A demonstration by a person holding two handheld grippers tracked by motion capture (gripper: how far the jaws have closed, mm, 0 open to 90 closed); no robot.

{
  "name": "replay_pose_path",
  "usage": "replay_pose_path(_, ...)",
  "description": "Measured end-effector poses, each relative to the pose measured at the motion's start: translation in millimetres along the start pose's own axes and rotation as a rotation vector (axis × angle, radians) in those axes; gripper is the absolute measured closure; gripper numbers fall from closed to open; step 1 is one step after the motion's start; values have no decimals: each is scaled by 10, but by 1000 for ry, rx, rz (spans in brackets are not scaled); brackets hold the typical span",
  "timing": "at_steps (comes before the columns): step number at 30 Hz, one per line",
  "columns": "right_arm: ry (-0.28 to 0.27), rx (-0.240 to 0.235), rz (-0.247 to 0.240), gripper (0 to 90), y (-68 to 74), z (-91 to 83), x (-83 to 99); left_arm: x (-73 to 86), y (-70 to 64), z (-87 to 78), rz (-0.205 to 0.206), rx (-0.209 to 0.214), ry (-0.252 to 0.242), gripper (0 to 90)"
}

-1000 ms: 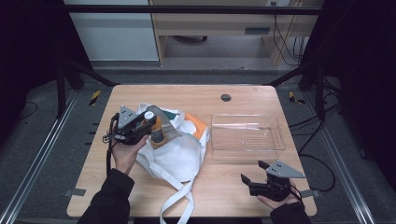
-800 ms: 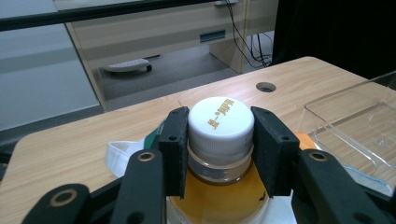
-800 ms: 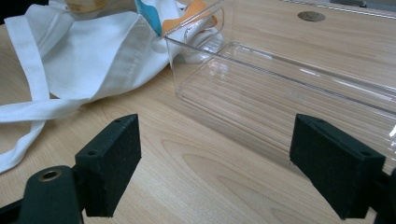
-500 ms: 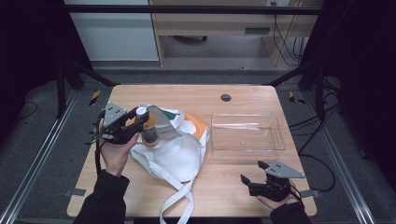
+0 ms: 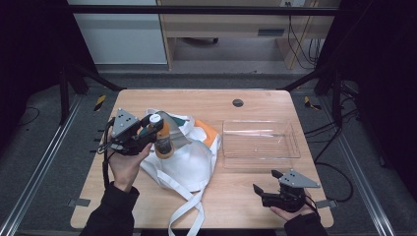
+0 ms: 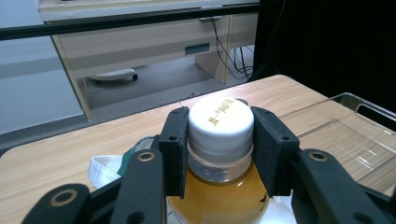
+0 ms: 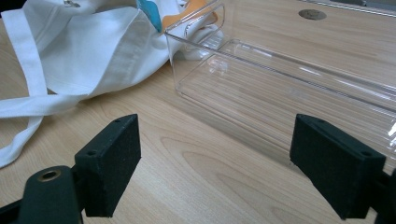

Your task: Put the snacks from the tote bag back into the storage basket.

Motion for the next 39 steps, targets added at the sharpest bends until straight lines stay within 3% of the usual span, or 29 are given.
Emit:
replay_pose_path(18,-1,2,-3,164,-2,-1,3,-298,-223,12,29,35,-52,588)
replay_pose_path(26,0,-1,-6,163,4,-2,3,-488,-394,122,32,61,-74,588)
replay_pose_path(33,1,-3,-4,163,7,-3,4,-594,-508,221,50,72,-87,589)
replay_pose_path(39,1,-5,-4,162,8,-3,4,-647,-604,311,40,95,-88,588)
Point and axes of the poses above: each handheld gripper's, and its own axes: z roughly forward along the jaws, x roughly out of its underside, y roughly to its left, the point moved 3 cm from there along z, roughly forward along the jaws, and after that the axes turned 11 degrees about z, right-handed, at the moved point
